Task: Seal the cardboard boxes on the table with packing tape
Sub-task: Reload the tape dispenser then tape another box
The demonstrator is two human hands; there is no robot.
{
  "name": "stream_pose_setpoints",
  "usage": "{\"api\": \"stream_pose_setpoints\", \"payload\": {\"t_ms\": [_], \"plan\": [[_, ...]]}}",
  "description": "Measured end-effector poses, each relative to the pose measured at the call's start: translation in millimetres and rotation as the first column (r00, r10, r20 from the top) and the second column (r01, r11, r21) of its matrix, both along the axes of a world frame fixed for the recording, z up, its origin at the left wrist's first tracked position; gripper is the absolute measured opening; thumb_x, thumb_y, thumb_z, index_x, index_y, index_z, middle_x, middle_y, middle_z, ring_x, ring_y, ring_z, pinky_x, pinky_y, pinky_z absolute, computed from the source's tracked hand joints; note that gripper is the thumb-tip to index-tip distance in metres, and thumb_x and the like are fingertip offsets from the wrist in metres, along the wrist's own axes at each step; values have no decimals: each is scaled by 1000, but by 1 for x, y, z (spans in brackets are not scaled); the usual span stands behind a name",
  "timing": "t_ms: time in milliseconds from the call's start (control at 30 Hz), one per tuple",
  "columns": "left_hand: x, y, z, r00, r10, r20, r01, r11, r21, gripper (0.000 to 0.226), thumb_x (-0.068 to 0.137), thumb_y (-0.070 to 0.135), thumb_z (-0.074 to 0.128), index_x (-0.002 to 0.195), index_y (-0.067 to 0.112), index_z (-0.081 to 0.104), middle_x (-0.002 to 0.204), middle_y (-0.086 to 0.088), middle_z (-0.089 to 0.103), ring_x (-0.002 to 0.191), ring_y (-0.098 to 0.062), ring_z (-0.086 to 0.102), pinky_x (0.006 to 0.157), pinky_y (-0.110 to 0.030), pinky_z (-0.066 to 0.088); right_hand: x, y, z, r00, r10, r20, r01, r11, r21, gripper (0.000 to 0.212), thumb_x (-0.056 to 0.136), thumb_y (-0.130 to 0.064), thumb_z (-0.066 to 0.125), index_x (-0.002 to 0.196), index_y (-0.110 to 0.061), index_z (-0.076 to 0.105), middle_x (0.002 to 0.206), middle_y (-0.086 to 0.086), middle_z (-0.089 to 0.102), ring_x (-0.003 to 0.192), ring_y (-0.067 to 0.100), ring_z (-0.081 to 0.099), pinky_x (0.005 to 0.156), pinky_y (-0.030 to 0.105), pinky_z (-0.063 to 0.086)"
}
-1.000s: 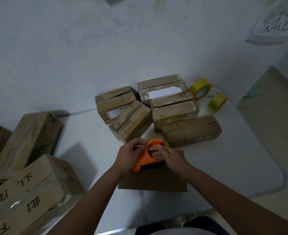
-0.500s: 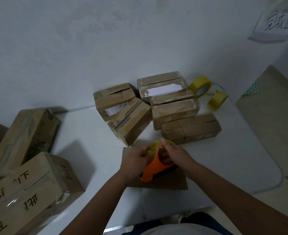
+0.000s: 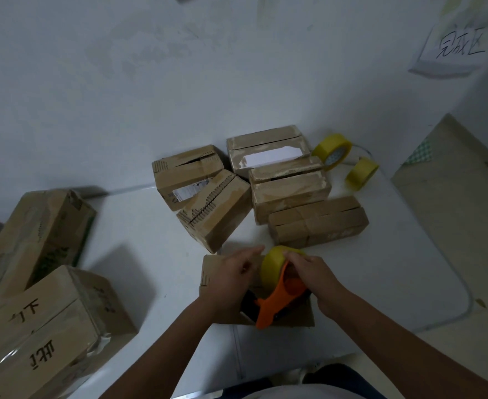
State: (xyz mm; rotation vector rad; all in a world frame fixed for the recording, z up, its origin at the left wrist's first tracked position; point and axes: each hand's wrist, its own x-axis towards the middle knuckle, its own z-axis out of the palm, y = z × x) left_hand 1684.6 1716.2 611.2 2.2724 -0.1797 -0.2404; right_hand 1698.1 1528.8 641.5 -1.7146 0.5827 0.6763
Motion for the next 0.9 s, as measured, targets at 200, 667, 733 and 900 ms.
{"api": "stream_pose_setpoints", "payload": {"t_ms": [200,667,733,900], "plan": [[-2,-4,1,960,-29,280,-31,978,207,21,94,29,59,111,33,72,99,14,73,82,-1,66,77,-12,46,-4,0,3,1000,-6,22,6,1000,-2,23,94,-39,56,78,-23,59,97,5,57,101,26,54,94,42,45],[11,-18,18,770,-509,386,103,696,711,28,62,16,88,75,15,63,67,-2,59,60,-16,59,57,-26,49,-6,3,-2,996,34,77,-32,999,-23,34,96,-39,54,92,-9,67,104,11,65,103,26,59,91,37,47],[9,-30,32,817,-415,399,110,793,600,18,77,24,79,80,15,64,71,0,60,62,-14,59,56,-23,45,-6,5,-2,994,64,85,-63,998,-17,42,96,-41,54,95,-3,71,100,14,68,99,27,61,87,37,48],[20,-25,47,997,-10,79,-5,981,192,14,100,25,53,98,17,64,91,3,65,80,-8,60,68,-24,51,-5,6,-4,997,46,65,-45,999,-26,30,95,-40,55,81,-16,65,91,4,61,98,24,56,85,36,47]]}}
